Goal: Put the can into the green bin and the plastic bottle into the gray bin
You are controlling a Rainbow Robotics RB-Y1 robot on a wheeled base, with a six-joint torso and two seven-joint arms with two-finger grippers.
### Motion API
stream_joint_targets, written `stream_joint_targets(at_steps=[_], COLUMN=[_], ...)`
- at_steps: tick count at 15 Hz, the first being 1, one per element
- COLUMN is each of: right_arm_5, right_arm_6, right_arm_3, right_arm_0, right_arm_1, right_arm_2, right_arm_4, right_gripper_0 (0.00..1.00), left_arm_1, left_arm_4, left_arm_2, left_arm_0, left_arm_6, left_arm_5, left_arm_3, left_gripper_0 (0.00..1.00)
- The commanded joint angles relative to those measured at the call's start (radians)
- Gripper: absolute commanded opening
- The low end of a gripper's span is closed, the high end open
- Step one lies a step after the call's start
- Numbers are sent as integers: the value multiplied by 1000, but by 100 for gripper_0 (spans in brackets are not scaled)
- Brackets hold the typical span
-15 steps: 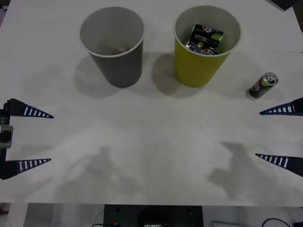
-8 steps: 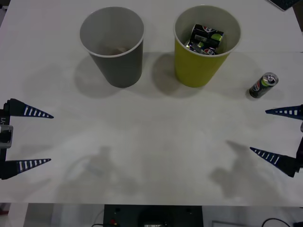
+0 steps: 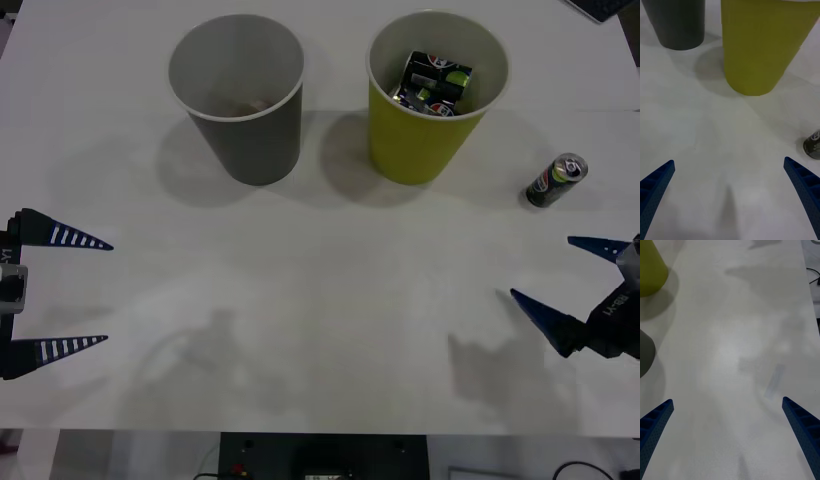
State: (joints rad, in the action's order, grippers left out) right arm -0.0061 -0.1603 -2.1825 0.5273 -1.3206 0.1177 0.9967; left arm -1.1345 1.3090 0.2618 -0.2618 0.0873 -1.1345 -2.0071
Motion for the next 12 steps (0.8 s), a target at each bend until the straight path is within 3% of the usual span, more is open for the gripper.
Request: stream_joint_targets(at_steps=[1, 5, 8, 12], right_arm_5=[153, 403, 571, 687], right_arm_6=[-22, -97, -237, -427], right_arm_3=[-2, -14, 0, 116], right_arm_0=[-41, -139, -239, -382], right_arm_1=[-12, -17, -19, 31], right_arm_2=[108, 298, 462, 642], right_arm_4=[-13, -6, 54, 168], right_gripper_0=[100, 100, 100, 100], left_arm_1=[0, 0, 0, 0], left_arm_4=[0, 0, 0, 0], left_arm_2=[0, 0, 0, 0], left_arm_0=[0, 0, 0, 0], left_arm_6=[0, 0, 0, 0], left_arm_5=[0, 0, 0, 0], left_arm_3=[0, 0, 0, 0], left_gripper_0=[100, 100, 100, 100])
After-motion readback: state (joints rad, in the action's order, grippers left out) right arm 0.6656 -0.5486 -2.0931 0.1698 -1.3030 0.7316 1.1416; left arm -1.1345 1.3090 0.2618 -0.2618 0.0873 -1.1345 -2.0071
